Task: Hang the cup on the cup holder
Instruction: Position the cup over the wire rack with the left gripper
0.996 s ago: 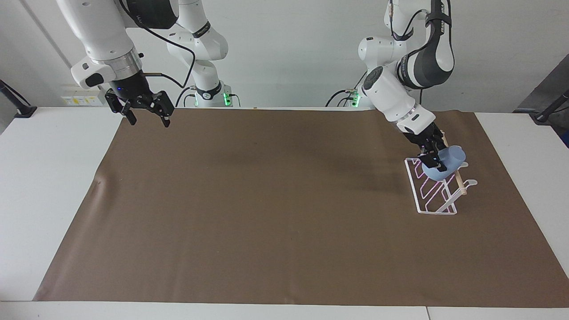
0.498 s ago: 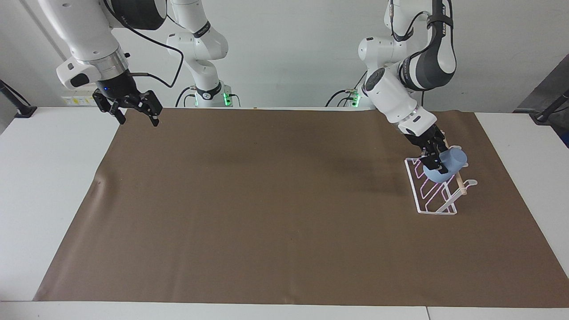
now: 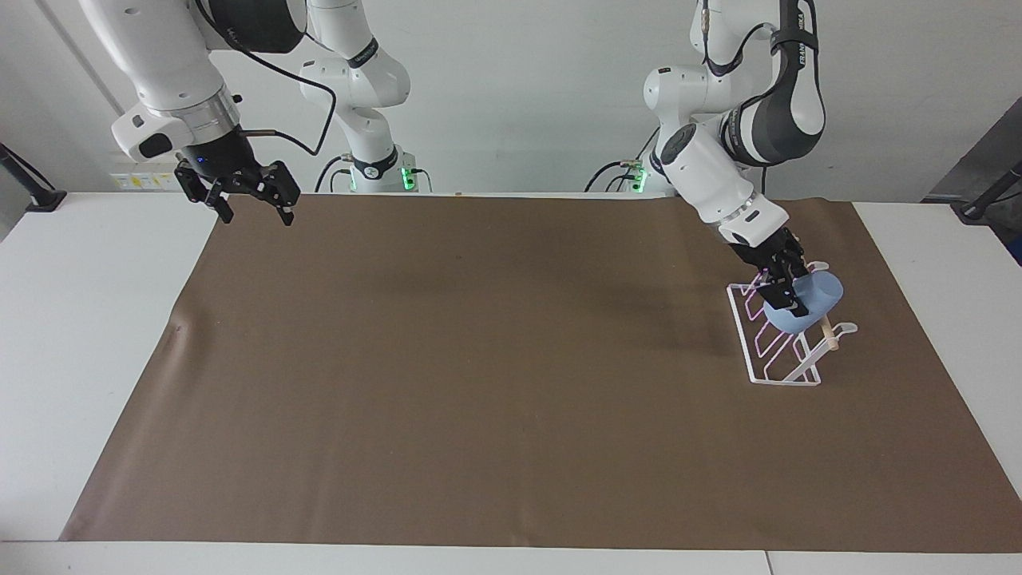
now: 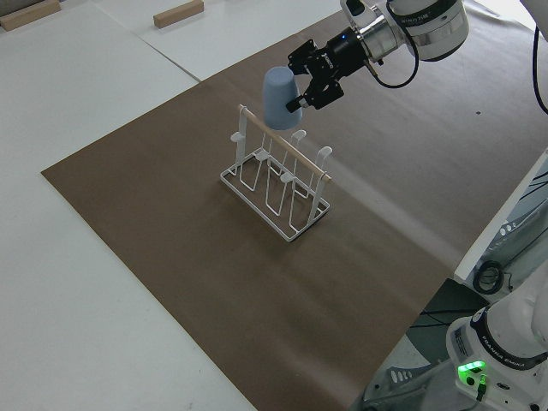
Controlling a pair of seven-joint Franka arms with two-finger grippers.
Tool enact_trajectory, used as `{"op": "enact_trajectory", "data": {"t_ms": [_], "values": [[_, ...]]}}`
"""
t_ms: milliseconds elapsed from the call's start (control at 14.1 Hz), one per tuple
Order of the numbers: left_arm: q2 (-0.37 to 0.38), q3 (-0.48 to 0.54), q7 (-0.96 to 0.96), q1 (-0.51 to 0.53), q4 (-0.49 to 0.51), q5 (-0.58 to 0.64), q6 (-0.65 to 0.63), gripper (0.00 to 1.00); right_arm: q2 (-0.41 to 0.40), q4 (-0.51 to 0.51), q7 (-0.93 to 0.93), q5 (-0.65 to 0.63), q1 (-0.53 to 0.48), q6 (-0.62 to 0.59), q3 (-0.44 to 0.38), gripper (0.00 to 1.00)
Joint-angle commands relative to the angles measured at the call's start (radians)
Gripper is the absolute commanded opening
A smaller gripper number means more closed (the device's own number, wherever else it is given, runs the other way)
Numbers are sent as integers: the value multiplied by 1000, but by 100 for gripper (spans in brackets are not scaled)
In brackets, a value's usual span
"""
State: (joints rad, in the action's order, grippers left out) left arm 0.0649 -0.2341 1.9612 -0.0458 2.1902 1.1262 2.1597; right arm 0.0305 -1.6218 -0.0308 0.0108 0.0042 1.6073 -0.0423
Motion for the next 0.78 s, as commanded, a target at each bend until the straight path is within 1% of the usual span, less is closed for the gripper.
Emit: {"op": "enact_trajectory", "data": {"t_ms": [0,142,213,284,356,427,498,711], "values": [[4,-2,8,30,19,29,46,0,11,2,20,-20,-1,-26,1,100],[4,-2,7,32,20,29,57,0,6,23,23,-25,-3,-30,5,100],[4,-2,7,34,23,29,58,0,-3,58,32,-34,-3,-52,10,100],[4,-2,7,35,25,29,60,30,-6,78,54,-40,-3,-72,12,100],[6,-2,5,35,26,29,58,56,-6,83,75,-40,-3,-72,16,100],[6,-2,5,35,26,29,57,62,-6,83,75,-37,-1,-72,16,100],[7,-2,4,34,32,29,57,66,-3,71,69,-31,0,-72,19,100],[7,-4,2,34,33,29,57,69,8,50,66,-25,2,-70,19,100]]}}
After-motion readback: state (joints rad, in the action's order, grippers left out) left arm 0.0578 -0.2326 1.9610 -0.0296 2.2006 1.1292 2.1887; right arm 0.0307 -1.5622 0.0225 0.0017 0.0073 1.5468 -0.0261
